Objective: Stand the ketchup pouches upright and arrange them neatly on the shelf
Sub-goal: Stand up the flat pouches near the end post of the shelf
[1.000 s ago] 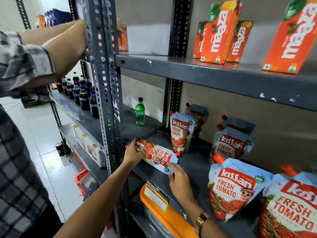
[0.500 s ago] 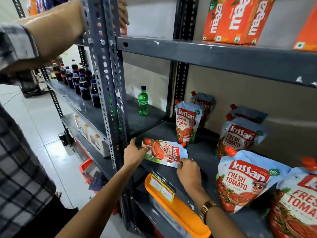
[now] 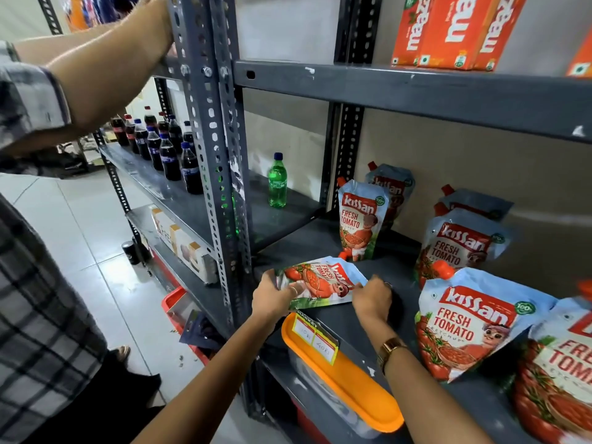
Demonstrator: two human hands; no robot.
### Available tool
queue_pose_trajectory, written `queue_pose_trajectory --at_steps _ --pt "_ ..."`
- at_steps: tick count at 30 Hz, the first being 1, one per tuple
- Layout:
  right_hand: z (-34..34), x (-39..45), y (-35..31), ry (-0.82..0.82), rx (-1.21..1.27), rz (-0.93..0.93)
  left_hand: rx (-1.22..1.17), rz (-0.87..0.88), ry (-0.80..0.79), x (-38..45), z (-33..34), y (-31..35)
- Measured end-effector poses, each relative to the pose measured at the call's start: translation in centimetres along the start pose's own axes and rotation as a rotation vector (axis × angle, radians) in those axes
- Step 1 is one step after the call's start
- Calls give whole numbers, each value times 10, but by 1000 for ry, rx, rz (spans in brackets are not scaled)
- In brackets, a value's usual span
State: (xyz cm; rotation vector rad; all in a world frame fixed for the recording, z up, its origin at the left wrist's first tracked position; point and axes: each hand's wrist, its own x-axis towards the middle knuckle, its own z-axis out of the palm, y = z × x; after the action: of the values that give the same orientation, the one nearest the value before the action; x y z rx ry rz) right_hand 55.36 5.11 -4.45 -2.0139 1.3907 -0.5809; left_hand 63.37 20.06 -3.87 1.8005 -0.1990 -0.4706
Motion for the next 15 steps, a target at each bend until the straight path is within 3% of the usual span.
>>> queue_pose_trajectory --at_steps 4,8,15 --pt "-4 8 -1 -17 106 106 69 84 31 -1 1 -6" --pt "-11 3 -15 118 305 109 85 148 68 -5 -2 -14" --pt "-44 -8 -78 348 488 -218 -8 236 79 -9 -1 -16"
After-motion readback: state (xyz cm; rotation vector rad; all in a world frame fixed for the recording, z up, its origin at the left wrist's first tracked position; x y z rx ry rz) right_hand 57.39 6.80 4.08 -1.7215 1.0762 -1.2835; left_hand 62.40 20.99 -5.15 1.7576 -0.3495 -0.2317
